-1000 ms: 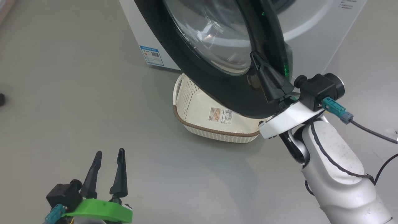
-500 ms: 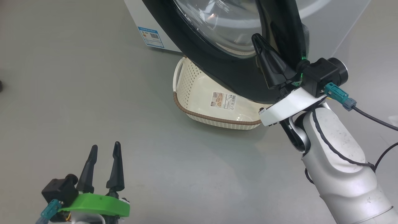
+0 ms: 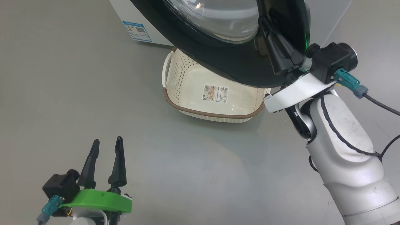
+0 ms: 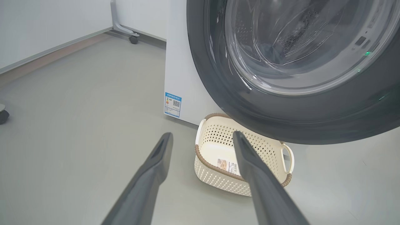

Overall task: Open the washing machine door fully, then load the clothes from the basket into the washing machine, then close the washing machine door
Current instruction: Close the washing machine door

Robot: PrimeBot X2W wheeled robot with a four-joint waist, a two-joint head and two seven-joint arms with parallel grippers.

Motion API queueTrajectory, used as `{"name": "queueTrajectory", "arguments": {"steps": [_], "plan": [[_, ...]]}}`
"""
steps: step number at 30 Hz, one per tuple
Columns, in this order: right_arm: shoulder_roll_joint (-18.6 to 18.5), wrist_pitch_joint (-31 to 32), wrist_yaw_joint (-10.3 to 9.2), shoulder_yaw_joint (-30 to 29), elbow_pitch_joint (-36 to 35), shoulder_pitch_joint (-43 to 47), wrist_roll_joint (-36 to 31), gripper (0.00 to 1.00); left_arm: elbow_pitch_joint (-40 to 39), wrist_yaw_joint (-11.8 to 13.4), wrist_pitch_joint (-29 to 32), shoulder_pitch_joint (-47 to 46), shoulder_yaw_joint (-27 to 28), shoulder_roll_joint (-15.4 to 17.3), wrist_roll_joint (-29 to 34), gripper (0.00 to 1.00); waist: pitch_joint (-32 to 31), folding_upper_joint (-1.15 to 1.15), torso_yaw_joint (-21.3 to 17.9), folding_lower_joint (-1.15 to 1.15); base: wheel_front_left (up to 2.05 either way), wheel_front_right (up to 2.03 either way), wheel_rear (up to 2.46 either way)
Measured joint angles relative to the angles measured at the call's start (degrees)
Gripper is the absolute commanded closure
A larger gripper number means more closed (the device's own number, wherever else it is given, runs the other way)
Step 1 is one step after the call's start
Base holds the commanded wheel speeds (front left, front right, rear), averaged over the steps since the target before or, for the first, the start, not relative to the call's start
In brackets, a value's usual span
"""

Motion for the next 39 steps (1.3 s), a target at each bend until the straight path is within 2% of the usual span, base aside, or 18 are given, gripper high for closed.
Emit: {"name": "queueTrajectory", "arguments": {"steps": [29, 39], "plan": [[-1.0, 0.0, 0.04, -3.4, 1.7, -13.6, -3.2, 1.0, -1.0, 0.0, 0.0, -4.1, -1.4, -0.1, 1.1, 0.0, 8.5, 0.0, -2.7, 0.0, 0.0, 0.0, 0.0], [-4.0, 0.0, 0.04, -4.9, 5.0, -17.8, -5.3, 1.0, -0.6, 0.0, 0.0, -5.7, -4.3, -0.2, 1.4, 0.0, 9.9, 0.0, -1.1, 0.0, 0.0, 0.0, 0.0]]}}
